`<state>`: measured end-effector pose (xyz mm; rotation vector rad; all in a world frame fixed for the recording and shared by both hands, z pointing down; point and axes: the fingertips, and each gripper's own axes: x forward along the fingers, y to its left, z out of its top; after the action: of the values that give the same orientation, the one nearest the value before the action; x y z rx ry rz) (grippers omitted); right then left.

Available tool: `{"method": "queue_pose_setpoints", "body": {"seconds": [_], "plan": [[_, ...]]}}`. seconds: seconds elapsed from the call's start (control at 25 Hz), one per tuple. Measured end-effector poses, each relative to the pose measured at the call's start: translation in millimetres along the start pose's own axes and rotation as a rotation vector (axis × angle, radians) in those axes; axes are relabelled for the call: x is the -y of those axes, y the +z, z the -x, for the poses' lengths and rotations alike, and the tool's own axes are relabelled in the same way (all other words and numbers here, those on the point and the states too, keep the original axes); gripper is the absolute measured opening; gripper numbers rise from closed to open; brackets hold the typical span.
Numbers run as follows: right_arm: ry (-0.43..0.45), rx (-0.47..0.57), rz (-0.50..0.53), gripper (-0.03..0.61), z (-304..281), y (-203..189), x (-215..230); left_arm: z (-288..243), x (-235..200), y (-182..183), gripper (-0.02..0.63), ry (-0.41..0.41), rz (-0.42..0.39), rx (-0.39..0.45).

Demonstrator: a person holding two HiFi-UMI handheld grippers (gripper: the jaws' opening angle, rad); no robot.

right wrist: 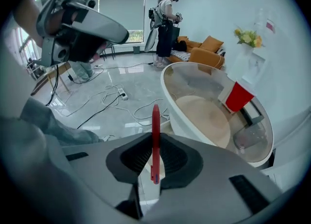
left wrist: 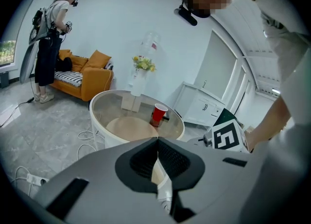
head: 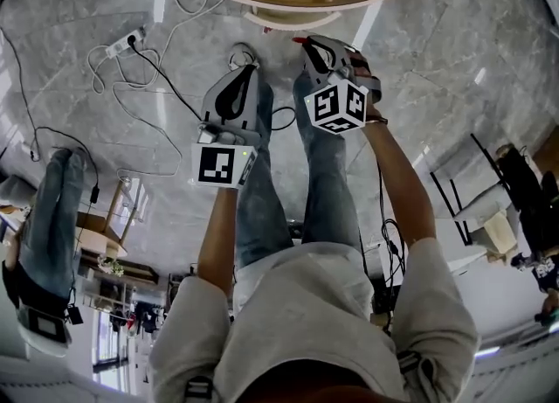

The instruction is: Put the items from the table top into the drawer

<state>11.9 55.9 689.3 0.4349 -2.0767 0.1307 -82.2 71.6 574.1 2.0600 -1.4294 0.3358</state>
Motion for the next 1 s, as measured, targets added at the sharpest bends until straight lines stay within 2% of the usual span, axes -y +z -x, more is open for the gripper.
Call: {"method": "queue_pose_setpoints", "body": {"seconds": [0.48,0.76,1.0], "plan": [[0.104,-0.171,0.119,0.067,-126,-80,-18,-21,-29,-53,0.015,0.052,0.074,-0.003],[0.15,-0.281,0.189,0.067,-185,-105,-24,-23,-50,-82,0.015,0.078,0.119,-0.02],[0.168,-0.372,0.268,0.067,-222,-116,-13,-22,-67,-84,0.015,0.099,0.143,-0.013]]}}
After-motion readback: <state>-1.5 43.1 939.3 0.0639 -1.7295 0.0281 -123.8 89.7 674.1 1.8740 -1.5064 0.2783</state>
